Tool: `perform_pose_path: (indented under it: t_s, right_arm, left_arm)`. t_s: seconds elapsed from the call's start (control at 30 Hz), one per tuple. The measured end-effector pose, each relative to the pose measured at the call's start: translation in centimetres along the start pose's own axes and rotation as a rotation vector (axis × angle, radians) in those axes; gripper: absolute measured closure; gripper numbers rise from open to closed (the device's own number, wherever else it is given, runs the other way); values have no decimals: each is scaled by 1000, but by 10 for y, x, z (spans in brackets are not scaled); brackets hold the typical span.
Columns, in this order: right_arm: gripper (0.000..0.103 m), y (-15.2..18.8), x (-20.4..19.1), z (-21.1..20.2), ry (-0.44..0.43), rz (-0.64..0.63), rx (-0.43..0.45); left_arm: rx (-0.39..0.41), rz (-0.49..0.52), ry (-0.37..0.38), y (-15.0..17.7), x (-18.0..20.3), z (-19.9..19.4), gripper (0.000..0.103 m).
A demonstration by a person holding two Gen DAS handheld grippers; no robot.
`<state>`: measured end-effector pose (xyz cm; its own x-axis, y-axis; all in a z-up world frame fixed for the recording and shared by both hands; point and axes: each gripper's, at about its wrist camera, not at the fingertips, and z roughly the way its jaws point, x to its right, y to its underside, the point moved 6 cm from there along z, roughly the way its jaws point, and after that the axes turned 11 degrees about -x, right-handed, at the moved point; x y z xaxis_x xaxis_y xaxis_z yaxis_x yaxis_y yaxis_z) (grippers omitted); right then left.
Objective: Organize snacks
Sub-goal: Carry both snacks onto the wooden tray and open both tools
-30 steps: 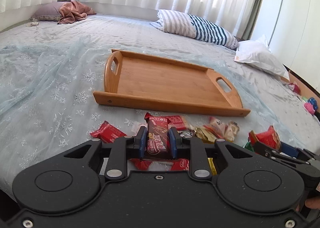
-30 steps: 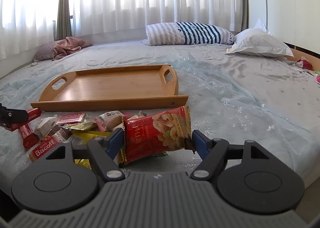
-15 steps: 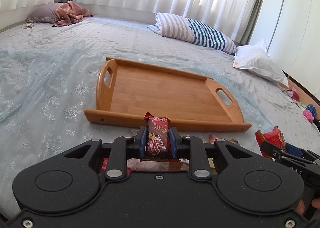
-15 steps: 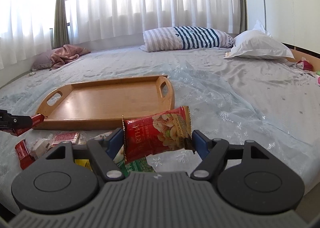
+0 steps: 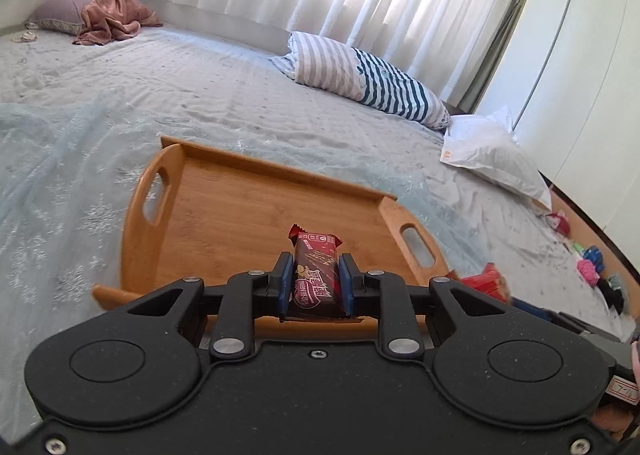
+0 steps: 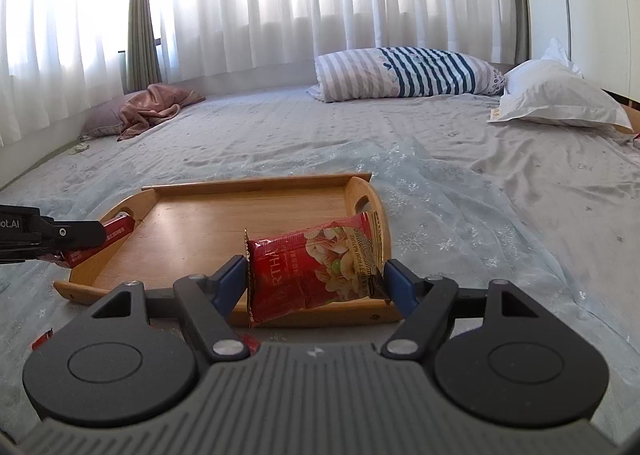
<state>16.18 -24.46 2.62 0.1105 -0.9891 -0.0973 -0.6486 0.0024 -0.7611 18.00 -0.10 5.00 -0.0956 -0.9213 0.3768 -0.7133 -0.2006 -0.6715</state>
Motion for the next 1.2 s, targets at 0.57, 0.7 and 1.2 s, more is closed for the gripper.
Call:
perform_pose_path:
  t_s: [0.57, 0.7, 1.2]
  right_arm:
    - [28, -32, 0, 91, -61, -11, -291]
    - [28, -30, 0, 100, -60, -12, -321]
    - [27, -26, 2, 108, -79, 47, -334]
  left_arm:
    - [-124, -139, -5, -31, 3, 93, 80]
    - [-137, -151, -25, -27, 4, 104, 80]
    - [-82, -128, -71, -17, 18, 117, 80]
